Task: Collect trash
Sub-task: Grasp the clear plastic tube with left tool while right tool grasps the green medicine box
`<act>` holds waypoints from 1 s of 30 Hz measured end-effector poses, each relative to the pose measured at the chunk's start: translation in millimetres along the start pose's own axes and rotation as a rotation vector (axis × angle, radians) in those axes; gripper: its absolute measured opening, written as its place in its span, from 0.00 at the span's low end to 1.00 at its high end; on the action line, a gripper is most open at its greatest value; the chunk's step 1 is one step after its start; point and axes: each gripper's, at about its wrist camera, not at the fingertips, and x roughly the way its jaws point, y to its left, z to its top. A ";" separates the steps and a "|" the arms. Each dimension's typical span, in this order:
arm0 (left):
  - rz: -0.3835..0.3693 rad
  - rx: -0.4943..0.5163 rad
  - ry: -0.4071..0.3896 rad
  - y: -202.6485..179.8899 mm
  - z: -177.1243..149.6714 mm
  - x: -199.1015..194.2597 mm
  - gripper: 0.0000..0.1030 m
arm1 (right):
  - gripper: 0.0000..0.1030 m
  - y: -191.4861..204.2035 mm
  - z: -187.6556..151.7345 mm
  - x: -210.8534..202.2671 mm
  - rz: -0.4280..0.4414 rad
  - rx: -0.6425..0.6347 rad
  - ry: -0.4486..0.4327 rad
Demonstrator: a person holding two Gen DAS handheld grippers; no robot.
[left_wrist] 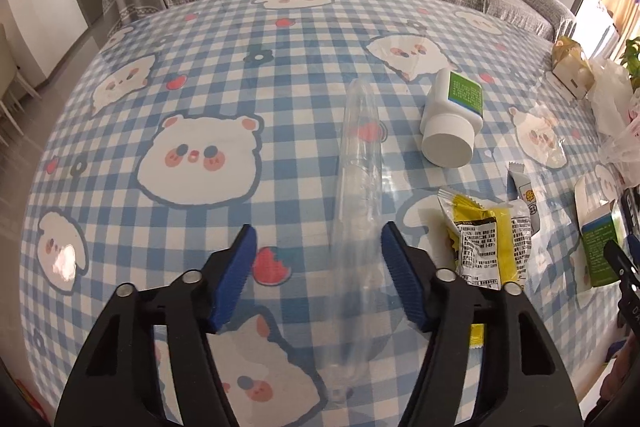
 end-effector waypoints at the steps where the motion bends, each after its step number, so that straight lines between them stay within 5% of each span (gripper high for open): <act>1: 0.002 0.003 0.010 -1.0 -0.4 3.0 0.53 | 0.69 0.1 -0.1 2.5 -0.001 -0.001 0.009; 4: -0.004 0.009 0.021 -3.2 -0.8 9.9 0.49 | 0.66 0.0 -1.5 9.9 -0.002 0.003 0.038; 10: 0.019 0.030 -0.001 -6.2 -3.5 6.9 0.24 | 0.56 -0.2 -1.6 10.1 -0.010 -0.001 0.036; 30: 0.014 -0.003 -0.079 13.8 -42.4 -51.3 0.24 | 0.50 13.5 -8.4 -24.1 0.021 0.019 -0.029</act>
